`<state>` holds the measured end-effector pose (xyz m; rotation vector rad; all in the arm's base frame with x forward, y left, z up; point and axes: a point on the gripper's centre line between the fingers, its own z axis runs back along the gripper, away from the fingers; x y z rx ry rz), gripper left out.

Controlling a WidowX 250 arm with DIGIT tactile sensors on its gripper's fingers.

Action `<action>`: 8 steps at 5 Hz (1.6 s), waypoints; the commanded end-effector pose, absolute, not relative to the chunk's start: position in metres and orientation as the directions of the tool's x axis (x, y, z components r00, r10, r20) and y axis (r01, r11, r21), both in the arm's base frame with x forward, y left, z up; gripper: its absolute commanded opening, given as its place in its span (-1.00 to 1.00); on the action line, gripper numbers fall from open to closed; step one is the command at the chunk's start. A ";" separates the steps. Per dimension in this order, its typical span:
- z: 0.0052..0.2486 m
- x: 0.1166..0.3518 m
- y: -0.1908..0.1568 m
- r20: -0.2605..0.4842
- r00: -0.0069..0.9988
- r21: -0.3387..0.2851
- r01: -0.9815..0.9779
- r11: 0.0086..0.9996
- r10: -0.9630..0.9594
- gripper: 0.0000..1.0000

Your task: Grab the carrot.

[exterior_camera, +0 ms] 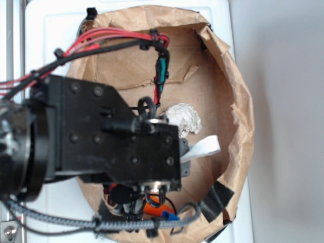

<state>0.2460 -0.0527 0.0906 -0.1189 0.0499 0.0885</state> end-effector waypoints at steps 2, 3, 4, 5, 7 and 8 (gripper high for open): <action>0.094 0.246 -0.051 0.057 0.997 -0.154 -0.049 0.987 0.058 1.00; 0.083 0.249 -0.046 0.066 0.996 -0.155 -0.055 0.986 0.066 1.00; 0.080 0.251 -0.049 0.012 1.000 -0.249 -0.010 0.968 0.013 1.00; 0.077 0.249 -0.062 -0.034 0.999 -0.314 0.016 0.949 -0.028 1.00; 0.051 0.225 -0.089 0.045 0.997 -0.198 0.067 0.978 -0.059 1.00; 0.041 0.221 -0.095 0.056 0.996 -0.166 0.081 0.983 -0.073 1.00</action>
